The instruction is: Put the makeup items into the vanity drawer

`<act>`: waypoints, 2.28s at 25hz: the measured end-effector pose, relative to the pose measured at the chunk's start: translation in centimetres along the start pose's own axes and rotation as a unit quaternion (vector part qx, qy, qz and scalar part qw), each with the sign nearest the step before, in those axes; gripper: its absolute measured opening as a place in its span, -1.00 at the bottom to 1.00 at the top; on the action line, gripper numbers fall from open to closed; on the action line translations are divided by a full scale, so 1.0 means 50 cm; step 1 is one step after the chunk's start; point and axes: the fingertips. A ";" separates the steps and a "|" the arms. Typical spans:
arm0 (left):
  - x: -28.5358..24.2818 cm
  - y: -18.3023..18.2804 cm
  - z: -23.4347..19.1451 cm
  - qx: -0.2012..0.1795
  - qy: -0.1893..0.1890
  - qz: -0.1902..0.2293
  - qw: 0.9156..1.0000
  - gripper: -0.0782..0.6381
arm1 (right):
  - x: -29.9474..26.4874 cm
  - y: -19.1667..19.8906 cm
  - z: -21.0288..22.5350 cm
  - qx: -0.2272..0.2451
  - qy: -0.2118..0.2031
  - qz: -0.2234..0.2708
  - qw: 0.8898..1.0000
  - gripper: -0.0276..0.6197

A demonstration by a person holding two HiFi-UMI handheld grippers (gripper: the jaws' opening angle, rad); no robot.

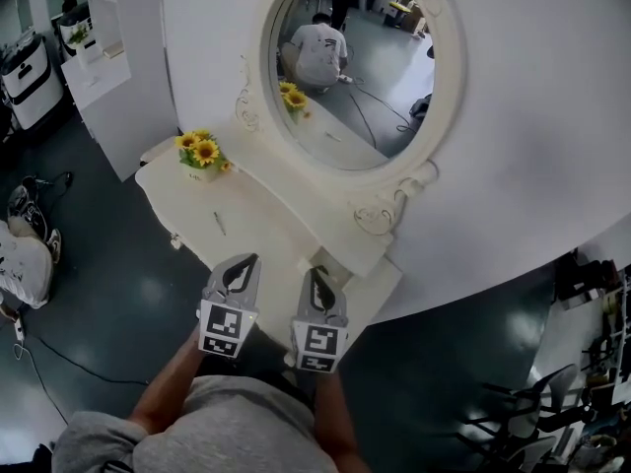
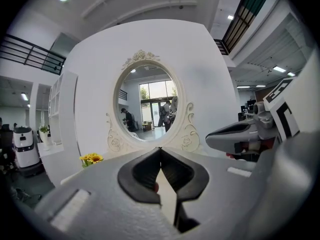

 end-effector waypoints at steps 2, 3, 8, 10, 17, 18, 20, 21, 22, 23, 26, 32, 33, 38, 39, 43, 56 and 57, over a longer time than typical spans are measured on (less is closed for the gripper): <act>0.004 0.009 -0.008 0.001 -0.007 -0.003 1.000 -0.75 | -0.006 0.005 -0.007 0.003 -0.007 -0.002 1.000 -0.90; 0.007 0.014 -0.014 0.002 -0.012 -0.005 1.000 -0.75 | -0.010 0.008 -0.012 0.004 -0.011 -0.004 1.000 -0.90; 0.030 0.045 -0.059 0.010 -0.042 -0.019 0.999 -0.75 | -0.043 0.022 -0.060 0.009 -0.046 -0.016 0.999 -0.90; 0.042 0.064 -0.086 0.015 -0.059 -0.030 0.998 -0.75 | -0.064 0.029 -0.092 0.014 -0.067 -0.024 0.997 -0.90; 0.076 0.146 -0.172 0.039 -0.112 -0.069 0.990 -0.75 | -0.148 0.070 -0.191 0.035 -0.130 -0.059 0.989 -0.90; 0.077 0.160 -0.184 0.042 -0.116 -0.075 0.990 -0.75 | -0.163 0.078 -0.202 0.039 -0.135 -0.064 0.988 -0.90; 0.074 0.189 -0.206 0.046 -0.123 -0.084 0.988 -0.75 | -0.196 0.094 -0.223 0.045 -0.144 -0.073 0.986 -0.90; 0.072 0.203 -0.216 0.049 -0.125 -0.089 0.987 -0.75 | -0.212 0.103 -0.233 0.047 -0.147 -0.078 0.985 -0.90; 0.070 0.217 -0.225 0.053 -0.126 -0.094 0.986 -0.75 | -0.227 0.112 -0.242 0.049 -0.151 -0.084 0.984 -0.90; 0.067 0.230 -0.232 0.057 -0.127 -0.098 0.985 -0.75 | -0.241 0.122 -0.250 0.051 -0.153 -0.090 0.983 -0.90; 0.054 0.272 -0.252 0.069 -0.124 -0.113 0.983 -0.75 | -0.283 0.152 -0.271 0.050 -0.158 -0.110 0.980 -0.90; -0.007 0.361 -0.305 0.084 -0.117 -0.134 0.980 -0.75 | -0.393 0.209 -0.300 0.048 -0.163 -0.138 0.976 -0.90; -0.017 0.375 -0.310 0.088 -0.116 -0.139 0.980 -0.75 | -0.407 0.219 -0.303 0.048 -0.164 -0.143 0.975 -0.90; -0.053 0.442 -0.321 0.105 -0.106 -0.158 0.976 -0.75 | -0.468 0.278 -0.311 0.049 -0.167 -0.171 0.970 -0.90; -0.060 0.455 -0.321 0.107 -0.103 -0.162 0.976 -0.75 | -0.479 0.290 -0.311 0.049 -0.167 -0.177 0.969 -0.90; -0.086 0.499 -0.318 0.116 -0.088 -0.173 0.974 -0.75 | -0.517 0.330 -0.311 0.049 -0.165 -0.195 0.966 -0.90; -0.123 0.587 -0.320 0.135 -0.062 -0.198 0.969 -0.75 | -0.588 0.451 -0.323 0.057 -0.164 -0.288 0.942 -0.41; -0.123 0.591 -0.322 0.136 -0.062 -0.200 0.968 -0.75 | -0.591 0.458 -0.324 0.061 -0.164 -0.297 0.939 -0.41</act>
Point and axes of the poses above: the fingertips, and each gripper's own axes: x backward along the fingers, z to its right, y out of its underside, and after that the axes turned 15 degrees about -x, right-handed
